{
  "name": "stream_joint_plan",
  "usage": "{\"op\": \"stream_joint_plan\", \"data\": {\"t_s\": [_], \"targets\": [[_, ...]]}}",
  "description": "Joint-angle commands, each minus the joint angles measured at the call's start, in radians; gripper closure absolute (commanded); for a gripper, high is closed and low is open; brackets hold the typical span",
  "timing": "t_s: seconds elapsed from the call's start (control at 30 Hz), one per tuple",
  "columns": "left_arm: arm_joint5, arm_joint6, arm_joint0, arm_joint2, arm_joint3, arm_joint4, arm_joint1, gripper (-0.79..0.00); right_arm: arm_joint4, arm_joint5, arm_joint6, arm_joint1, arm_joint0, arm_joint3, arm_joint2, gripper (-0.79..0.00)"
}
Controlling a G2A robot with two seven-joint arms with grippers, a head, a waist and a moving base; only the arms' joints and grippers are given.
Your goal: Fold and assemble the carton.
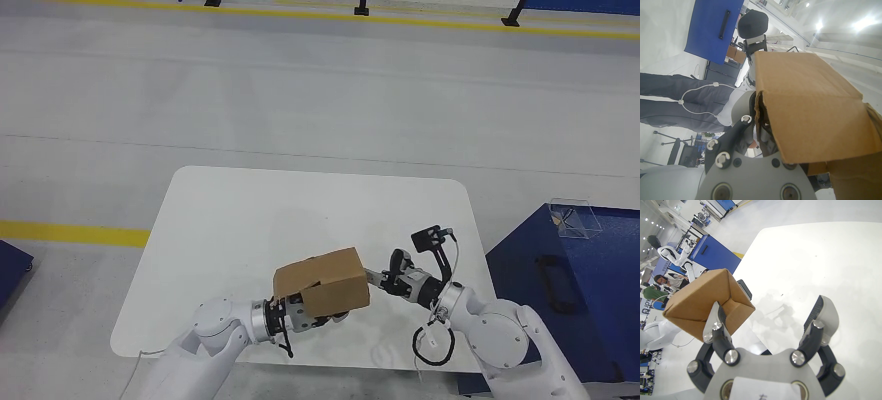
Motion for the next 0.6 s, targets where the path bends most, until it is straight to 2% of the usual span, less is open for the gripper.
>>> {"op": "stream_joint_plan", "data": {"t_s": [0.0,0.23,0.57], "targets": [[0.001,0.0,0.001,-0.001,-0.002,0.001,0.0,0.0,0.018,-0.004,-0.019,0.001,-0.018,-0.004,0.025,-0.785],[0.002,-0.006,0.007,-0.009,-0.005,-0.002,0.002,0.0,0.053,-0.014,0.015,0.009,-0.068,0.019,0.088,-0.785],[-0.005,-0.003,0.011,0.007,-0.005,0.011,-0.001,0.0,0.053,-0.019,-0.002,0.001,-0.033,0.025,0.005,-0.785]]}}
